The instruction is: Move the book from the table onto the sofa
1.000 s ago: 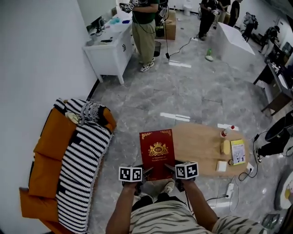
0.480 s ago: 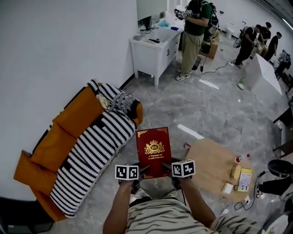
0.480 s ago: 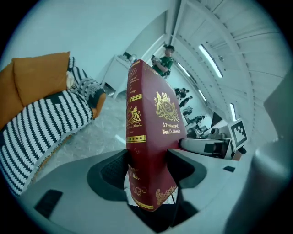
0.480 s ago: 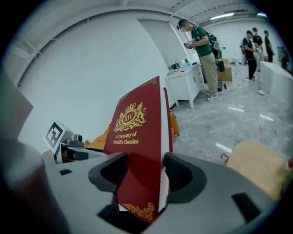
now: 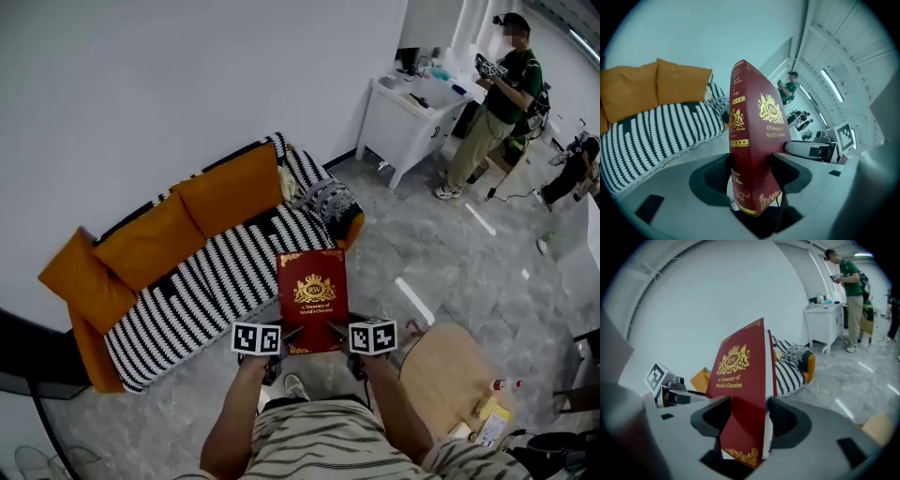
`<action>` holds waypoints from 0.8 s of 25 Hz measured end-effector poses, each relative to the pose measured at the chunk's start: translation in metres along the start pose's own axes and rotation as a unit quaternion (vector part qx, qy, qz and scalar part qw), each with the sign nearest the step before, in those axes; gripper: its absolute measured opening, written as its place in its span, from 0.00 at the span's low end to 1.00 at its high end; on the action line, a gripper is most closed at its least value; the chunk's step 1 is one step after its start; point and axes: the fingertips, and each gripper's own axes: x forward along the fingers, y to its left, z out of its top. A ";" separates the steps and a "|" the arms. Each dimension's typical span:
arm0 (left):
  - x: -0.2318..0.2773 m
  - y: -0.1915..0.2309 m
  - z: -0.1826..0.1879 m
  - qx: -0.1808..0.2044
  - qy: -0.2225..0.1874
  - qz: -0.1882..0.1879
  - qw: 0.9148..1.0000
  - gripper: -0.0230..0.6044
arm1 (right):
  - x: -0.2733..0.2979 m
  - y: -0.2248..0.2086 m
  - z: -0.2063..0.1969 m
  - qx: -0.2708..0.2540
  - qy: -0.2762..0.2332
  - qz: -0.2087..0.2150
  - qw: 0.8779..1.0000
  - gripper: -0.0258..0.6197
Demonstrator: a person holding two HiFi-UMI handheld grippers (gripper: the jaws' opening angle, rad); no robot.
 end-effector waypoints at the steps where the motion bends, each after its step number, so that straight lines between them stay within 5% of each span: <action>1: -0.009 0.010 0.004 -0.006 -0.009 0.006 1.000 0.47 | 0.010 0.011 0.005 -0.008 0.005 0.007 1.000 0.46; 13: -0.103 0.109 0.025 -0.102 -0.106 0.072 0.986 0.47 | 0.108 0.126 0.047 -0.126 0.071 0.085 0.986 0.46; 20: -0.114 0.153 0.044 -0.140 -0.133 0.095 0.977 0.47 | 0.159 0.146 0.066 -0.153 0.096 0.116 0.977 0.46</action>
